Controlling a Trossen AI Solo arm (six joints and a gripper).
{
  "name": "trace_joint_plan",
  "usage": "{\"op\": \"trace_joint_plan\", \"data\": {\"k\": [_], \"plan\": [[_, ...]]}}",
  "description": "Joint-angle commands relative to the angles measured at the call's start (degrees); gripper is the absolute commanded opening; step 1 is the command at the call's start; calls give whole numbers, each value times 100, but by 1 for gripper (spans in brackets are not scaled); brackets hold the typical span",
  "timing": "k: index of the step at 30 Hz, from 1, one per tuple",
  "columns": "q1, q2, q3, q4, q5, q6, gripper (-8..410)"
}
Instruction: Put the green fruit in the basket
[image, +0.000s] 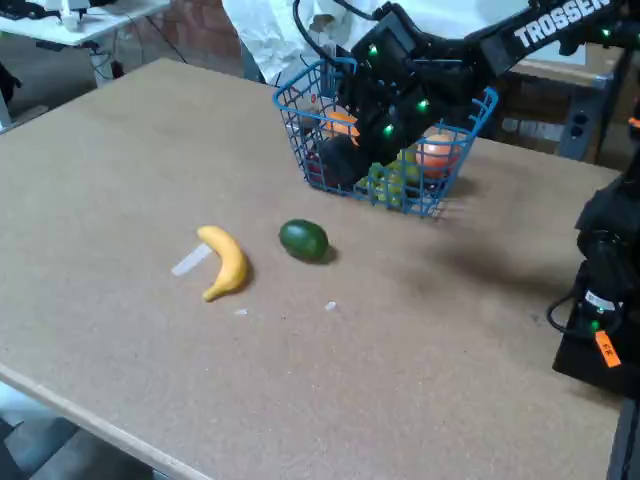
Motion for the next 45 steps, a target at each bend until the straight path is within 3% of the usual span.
{"op": "trace_joint_plan", "data": {"k": [1, 14, 23, 27, 35, 45], "plan": [[4, -7, 4, 15, -15, 7, 220], [33, -4, 4, 286, -199, -22, 220], [87, 319, 219, 151, -195, 26, 226], [105, 780, 643, -208, -149, 170, 261], [105, 1464, 1314, -610, 192, 203, 404], [105, 2487, 1823, -1016, 199, 225, 400]]}}
